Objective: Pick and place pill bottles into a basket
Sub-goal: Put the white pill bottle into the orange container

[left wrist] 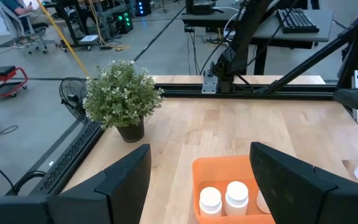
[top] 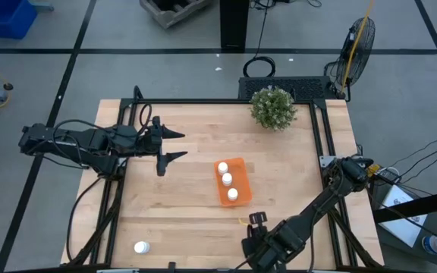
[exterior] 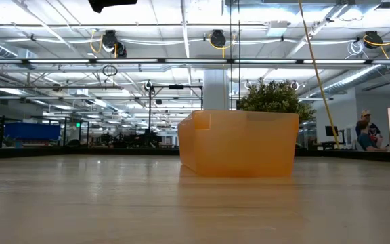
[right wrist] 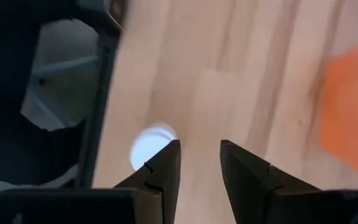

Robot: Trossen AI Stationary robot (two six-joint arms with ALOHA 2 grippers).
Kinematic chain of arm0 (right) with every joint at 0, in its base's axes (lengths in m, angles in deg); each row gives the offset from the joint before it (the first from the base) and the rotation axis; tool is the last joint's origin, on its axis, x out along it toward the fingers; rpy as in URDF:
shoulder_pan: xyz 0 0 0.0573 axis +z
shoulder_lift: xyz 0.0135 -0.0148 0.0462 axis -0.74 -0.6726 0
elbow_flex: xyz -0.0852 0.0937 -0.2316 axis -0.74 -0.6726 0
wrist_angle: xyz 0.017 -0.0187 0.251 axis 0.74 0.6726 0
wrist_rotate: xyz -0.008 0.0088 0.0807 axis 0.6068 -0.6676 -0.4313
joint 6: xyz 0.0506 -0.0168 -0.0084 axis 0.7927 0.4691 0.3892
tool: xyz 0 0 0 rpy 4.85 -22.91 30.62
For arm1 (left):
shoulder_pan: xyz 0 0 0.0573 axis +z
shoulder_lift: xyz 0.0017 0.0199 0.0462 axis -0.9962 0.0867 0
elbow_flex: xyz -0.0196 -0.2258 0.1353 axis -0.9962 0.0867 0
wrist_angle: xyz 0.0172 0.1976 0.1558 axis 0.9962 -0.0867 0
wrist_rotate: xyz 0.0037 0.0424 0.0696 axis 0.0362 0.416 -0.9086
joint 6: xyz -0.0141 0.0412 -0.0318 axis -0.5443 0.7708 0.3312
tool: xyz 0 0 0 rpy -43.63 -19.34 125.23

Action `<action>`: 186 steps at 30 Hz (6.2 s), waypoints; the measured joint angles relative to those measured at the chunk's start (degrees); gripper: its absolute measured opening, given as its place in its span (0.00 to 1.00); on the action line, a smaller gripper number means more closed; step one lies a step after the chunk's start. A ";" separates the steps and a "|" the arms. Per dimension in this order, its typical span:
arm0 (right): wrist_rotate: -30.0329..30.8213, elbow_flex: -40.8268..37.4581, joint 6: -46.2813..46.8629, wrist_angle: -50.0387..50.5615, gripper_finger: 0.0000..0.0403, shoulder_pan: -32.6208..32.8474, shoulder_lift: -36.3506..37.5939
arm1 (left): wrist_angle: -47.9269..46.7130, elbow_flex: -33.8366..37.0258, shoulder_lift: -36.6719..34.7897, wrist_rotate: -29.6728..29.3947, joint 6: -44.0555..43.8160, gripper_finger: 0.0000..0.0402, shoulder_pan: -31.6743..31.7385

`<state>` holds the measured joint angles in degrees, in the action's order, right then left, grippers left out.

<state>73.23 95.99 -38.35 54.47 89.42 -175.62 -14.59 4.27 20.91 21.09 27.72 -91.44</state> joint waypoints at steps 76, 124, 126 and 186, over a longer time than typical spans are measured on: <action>-10.32 -1.12 6.70 -0.28 0.63 0.57 -5.60 | 1.05 0.00 -0.01 -0.02 0.00 0.69 0.02; 8.40 -21.66 4.74 -31.81 0.39 2.28 -5.64 | 1.04 0.02 -0.01 -0.02 0.00 0.69 0.01; 11.23 -21.77 3.80 -31.97 0.39 2.36 -5.66 | 1.00 0.02 -0.01 -0.02 0.00 0.69 0.02; 36.03 -32.34 -1.21 -4.17 0.39 -2.57 33.79 | 6.28 0.02 0.01 0.00 -0.02 0.69 0.02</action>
<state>109.26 63.64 -39.55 50.30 86.85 -141.82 -8.31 4.29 20.92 21.09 27.69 -91.42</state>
